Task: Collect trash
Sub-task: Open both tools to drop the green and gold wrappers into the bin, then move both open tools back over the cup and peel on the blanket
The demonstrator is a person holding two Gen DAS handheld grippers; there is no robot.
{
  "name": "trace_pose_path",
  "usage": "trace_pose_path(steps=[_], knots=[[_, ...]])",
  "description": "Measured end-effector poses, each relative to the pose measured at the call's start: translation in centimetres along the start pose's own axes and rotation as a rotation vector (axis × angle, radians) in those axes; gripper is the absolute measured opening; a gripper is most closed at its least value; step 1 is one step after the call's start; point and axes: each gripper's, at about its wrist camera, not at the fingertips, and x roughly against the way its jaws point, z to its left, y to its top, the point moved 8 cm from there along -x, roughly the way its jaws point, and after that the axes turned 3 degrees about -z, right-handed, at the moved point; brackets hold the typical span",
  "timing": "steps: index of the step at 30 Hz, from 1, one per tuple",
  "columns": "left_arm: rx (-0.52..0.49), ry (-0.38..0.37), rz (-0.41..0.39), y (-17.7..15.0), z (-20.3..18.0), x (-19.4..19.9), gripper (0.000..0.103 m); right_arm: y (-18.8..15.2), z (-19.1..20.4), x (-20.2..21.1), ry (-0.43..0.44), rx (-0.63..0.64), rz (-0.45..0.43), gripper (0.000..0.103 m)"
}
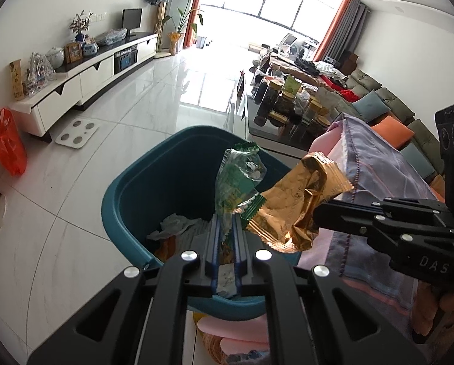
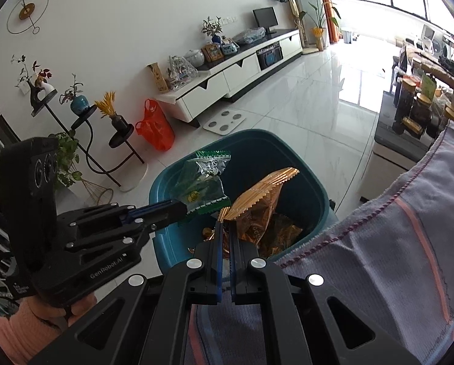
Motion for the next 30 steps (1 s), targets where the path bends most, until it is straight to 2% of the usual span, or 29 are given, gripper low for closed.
trace_pose_path(steps=[2, 5, 8, 13, 16, 17, 20, 22, 24, 30], knots=[[0.010, 0.000, 0.008, -0.2, 0.2, -0.4, 0.019, -0.1, -0.4, -0.4, 0.000, -0.009, 0.014, 0.008], [0.014, 0.009, 0.021, -0.4, 0.6, -0.9, 0.024, -0.2, -0.9, -0.6, 0.007, -0.039, 0.017, 0.011], [0.032, 0.011, 0.025, -0.7, 1.0, -1.1, 0.039, -0.2, -1.2, -0.4, 0.013, -0.061, 0.011, 0.013], [0.031, 0.001, 0.002, -0.6, 0.7, -0.3, 0.043, -0.3, -1.5, 1.2, 0.018, -0.077, -0.022, 0.015], [0.003, -0.011, -0.039, -0.2, -0.4, 1.2, 0.047, -0.5, -1.9, 3.6, 0.007, -0.072, -0.072, 0.030], [-0.013, -0.022, -0.057, 0.0, -1.0, 1.8, 0.049, -0.7, -1.9, 4.4, 0.003, -0.067, -0.087, 0.034], [-0.068, -0.066, -0.103, 0.4, -3.4, 3.6, 0.057, -1.4, -2.3, 7.4, -0.023, -0.050, -0.133, 0.038], [-0.114, -0.125, -0.132, 0.3, -6.1, 4.9, 0.061, -1.9, -3.0, 9.8, -0.047, -0.049, -0.170, 0.045], [-0.171, -0.182, -0.150, -0.1, -9.0, 5.8, 0.066, -2.9, -4.2, 12.7, -0.084, -0.058, -0.210, 0.048], [-0.339, -0.366, -0.109, -3.1, -18.9, 6.4, 0.069, -6.8, -8.9, 19.9, -0.189, -0.172, -0.291, 0.050]])
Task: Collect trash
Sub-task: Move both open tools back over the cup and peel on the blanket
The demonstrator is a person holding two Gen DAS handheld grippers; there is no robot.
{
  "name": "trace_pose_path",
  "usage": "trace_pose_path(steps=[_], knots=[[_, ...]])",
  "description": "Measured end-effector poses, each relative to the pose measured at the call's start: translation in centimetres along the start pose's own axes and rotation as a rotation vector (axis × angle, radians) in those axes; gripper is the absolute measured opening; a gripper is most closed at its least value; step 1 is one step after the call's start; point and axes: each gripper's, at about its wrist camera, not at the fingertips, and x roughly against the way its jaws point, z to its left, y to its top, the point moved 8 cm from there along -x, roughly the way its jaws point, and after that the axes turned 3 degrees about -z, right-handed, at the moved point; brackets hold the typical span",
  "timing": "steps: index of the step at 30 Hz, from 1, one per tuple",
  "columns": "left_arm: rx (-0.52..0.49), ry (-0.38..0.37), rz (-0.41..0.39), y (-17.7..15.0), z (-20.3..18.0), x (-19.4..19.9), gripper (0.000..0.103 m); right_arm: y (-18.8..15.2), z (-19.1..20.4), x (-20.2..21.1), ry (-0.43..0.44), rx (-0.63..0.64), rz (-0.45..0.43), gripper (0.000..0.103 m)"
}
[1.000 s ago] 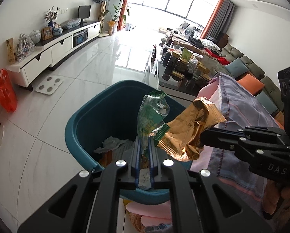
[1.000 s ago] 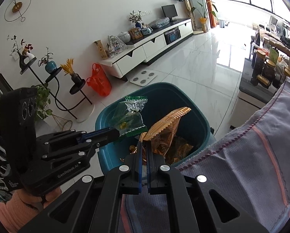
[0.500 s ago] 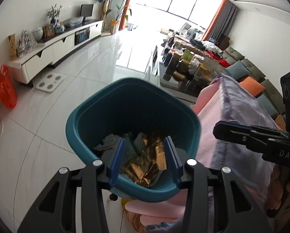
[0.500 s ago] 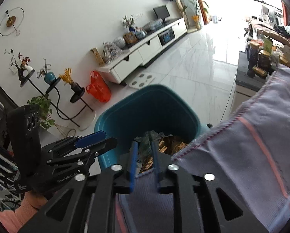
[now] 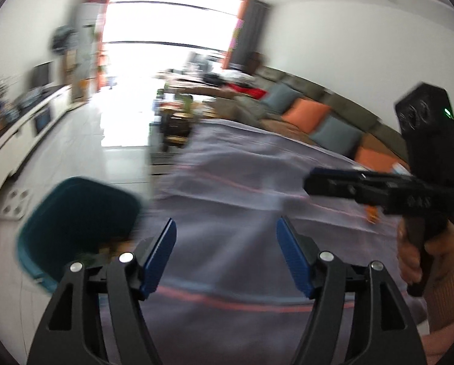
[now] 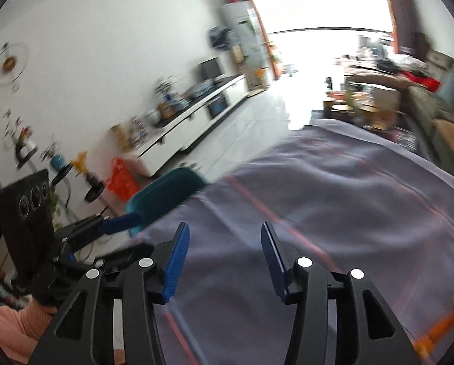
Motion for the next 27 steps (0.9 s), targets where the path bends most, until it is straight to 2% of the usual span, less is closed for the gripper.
trace_pose_path(steps=[7, 14, 18, 25, 27], knots=[[-0.130, -0.184, 0.079, -1.4, -10.7, -4.6, 0.069, -2.5, -8.3, 7.1, -0.169, -0.175, -0.073, 0.052], [-0.210, -0.287, 0.174, -2.3, -17.6, -8.9, 0.069, -4.9, -15.2, 12.6, -0.285, -0.322, -0.134, 0.052], [-0.237, -0.317, 0.224, -2.8, -20.1, -11.1, 0.069, -5.9, -18.4, 14.3, -0.312, -0.387, -0.150, 0.055], [-0.274, -0.341, 0.280, -3.1, -22.7, -13.3, 0.066, -7.2, -22.3, 14.8, -0.297, -0.513, -0.154, 0.058], [-0.283, -0.339, 0.296, -3.2, -23.2, -13.8, 0.057, -7.2, -23.3, 14.4, -0.272, -0.554, -0.153, 0.059]])
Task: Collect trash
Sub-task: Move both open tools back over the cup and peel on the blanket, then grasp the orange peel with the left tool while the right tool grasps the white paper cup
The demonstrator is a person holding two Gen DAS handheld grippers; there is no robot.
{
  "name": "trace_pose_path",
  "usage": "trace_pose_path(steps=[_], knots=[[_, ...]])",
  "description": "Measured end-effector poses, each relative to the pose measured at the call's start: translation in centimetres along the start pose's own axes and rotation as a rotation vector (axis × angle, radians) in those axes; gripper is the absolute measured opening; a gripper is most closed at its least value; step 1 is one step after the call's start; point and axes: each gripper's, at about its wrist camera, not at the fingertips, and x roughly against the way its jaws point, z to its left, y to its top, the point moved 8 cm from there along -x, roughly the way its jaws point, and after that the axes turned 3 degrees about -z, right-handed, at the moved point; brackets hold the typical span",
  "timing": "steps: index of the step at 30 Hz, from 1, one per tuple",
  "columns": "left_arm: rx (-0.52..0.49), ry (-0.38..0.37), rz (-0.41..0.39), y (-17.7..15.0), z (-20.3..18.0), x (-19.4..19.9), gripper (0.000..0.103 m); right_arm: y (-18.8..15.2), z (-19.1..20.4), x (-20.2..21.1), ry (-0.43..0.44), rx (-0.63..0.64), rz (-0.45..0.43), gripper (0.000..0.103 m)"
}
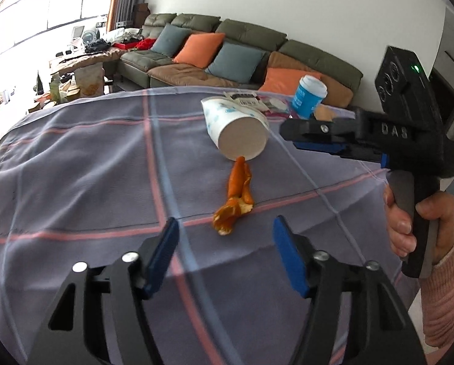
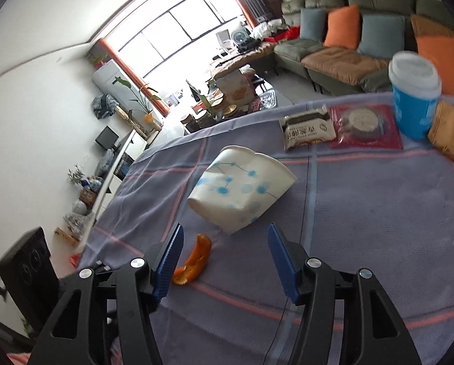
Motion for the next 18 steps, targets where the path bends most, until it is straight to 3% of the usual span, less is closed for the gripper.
trace_pose_path(steps=[5, 14, 18], knots=[[0.011, 0.003, 0.043, 0.3, 0.2, -1.5, 0.051, 0.9, -1.3, -1.6, 0.047, -0.082, 0.025, 0.059], [0.011, -0.016, 0.070, 0.2, 0.4, -2.2, 0.022, 1.6, -2.3, -3.7, 0.140, -0.224, 0.053, 0.062], [0.013, -0.017, 0.067, 0.1, 0.5, -2.2, 0.019, 1.6, -2.0, -4.3, 0.188, -0.268, 0.055, 0.063]])
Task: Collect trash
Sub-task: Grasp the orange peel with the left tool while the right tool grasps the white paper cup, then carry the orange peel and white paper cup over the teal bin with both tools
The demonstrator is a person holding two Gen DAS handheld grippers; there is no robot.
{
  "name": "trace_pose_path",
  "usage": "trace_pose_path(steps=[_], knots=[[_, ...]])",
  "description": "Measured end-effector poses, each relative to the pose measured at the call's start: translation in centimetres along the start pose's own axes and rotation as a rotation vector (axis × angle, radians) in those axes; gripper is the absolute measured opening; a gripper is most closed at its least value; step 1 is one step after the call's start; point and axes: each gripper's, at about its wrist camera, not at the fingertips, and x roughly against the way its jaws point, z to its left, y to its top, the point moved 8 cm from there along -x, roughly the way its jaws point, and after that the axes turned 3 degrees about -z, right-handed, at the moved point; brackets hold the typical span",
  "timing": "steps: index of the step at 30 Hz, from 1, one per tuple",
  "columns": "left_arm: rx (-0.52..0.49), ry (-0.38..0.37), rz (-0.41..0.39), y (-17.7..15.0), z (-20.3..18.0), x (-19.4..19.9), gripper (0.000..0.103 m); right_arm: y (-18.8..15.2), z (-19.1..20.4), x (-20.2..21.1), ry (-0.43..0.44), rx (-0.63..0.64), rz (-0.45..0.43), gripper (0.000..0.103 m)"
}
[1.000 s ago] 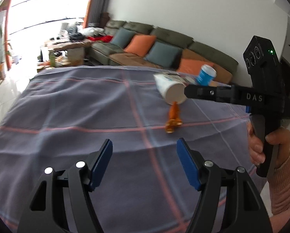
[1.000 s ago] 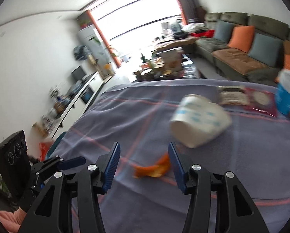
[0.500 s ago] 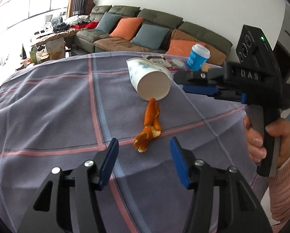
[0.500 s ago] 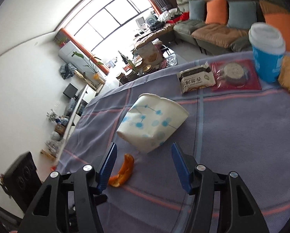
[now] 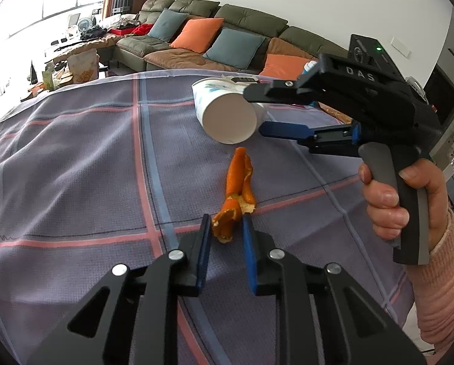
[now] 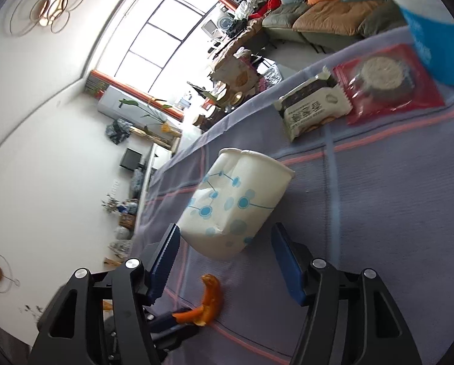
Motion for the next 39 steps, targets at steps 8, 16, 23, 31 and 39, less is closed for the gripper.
trace_pose_path(steps=[8, 16, 23, 31, 39], knots=[[0.000, 0.002, -0.009, -0.1, 0.1, 0.0, 0.017, 1.2, -0.2, -0.7, 0.029, -0.067, -0.024, 0.059], [0.009, 0.008, -0.035, -0.1, 0.3, 0.9, 0.015, 0.7, 0.5, -0.6, 0.055, -0.032, -0.024, 0.024], [0.030, 0.033, -0.070, -0.5, 1.2, 2.9, 0.014, -0.3, 2.4, 0.9, -0.016, 0.124, -0.065, 0.022], [0.083, 0.043, -0.115, -1.1, 2.9, 5.9, 0.013, -2.6, 5.1, 2.6, -0.047, 0.273, -0.108, 0.022], [0.118, 0.077, -0.145, -2.9, 4.3, 8.6, 0.013, -4.7, 7.2, 3.6, -0.042, 0.356, -0.114, 0.022]])
